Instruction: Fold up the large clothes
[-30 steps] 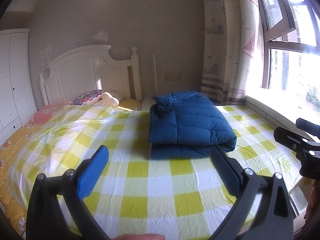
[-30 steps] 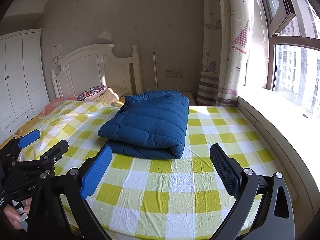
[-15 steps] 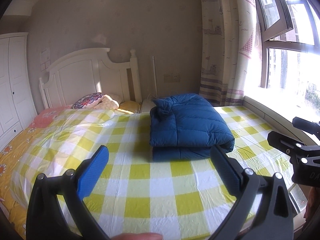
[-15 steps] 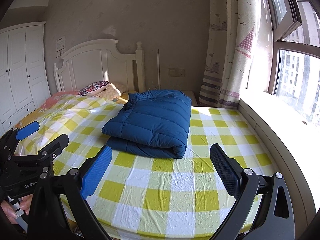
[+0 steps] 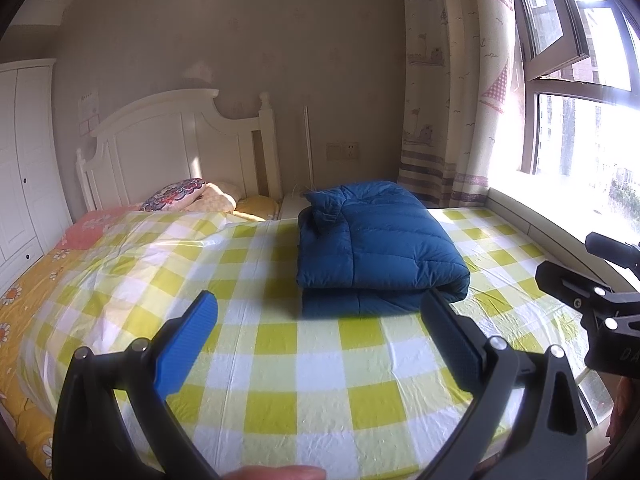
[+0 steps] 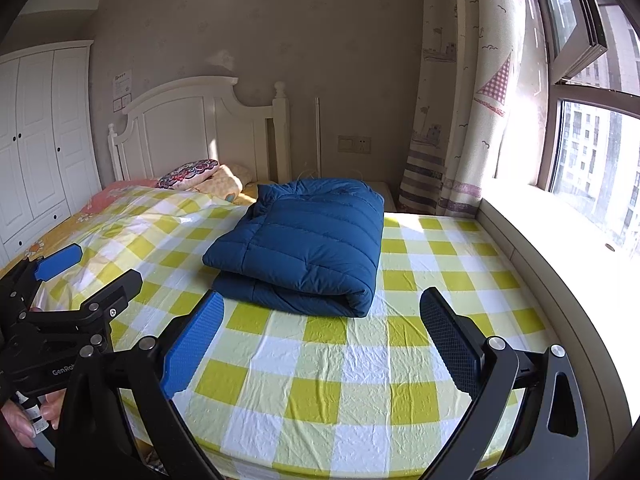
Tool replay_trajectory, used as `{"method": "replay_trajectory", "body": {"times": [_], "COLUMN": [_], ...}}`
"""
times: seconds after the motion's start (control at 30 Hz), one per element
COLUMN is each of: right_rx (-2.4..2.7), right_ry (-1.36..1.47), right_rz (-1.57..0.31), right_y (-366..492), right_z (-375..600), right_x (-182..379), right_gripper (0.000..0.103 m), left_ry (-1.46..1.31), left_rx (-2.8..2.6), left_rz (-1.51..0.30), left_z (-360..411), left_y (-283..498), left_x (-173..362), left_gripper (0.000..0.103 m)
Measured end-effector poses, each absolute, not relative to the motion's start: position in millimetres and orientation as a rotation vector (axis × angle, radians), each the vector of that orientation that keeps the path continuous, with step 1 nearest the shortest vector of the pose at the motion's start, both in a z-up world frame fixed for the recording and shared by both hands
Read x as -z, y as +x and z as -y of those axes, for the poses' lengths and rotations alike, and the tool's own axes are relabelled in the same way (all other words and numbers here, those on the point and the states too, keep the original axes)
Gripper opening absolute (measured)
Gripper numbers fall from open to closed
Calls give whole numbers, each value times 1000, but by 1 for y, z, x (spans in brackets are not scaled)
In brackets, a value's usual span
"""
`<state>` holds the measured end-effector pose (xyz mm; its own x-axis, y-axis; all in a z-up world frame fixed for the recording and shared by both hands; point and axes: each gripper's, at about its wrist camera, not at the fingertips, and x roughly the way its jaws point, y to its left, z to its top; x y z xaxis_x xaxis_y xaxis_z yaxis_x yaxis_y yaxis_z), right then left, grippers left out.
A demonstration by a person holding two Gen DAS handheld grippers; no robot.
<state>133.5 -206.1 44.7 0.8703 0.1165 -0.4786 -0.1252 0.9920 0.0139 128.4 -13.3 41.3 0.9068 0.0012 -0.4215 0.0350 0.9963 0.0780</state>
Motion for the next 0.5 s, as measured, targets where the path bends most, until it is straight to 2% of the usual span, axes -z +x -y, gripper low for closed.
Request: {"method": "replay_trajectory", "body": {"times": [0.5], "right_rx": [-116], "right_ry": [-17], "right_rz": [-506], "right_y": [138], "right_z": [204], "right_x": [-38], "right_gripper": [95], "left_ry": [92], "left_rx": [21], "left_rz": [-447], "left_z": [12], "left_y": [134], "left_x": [-34], "left_gripper": [101]}}
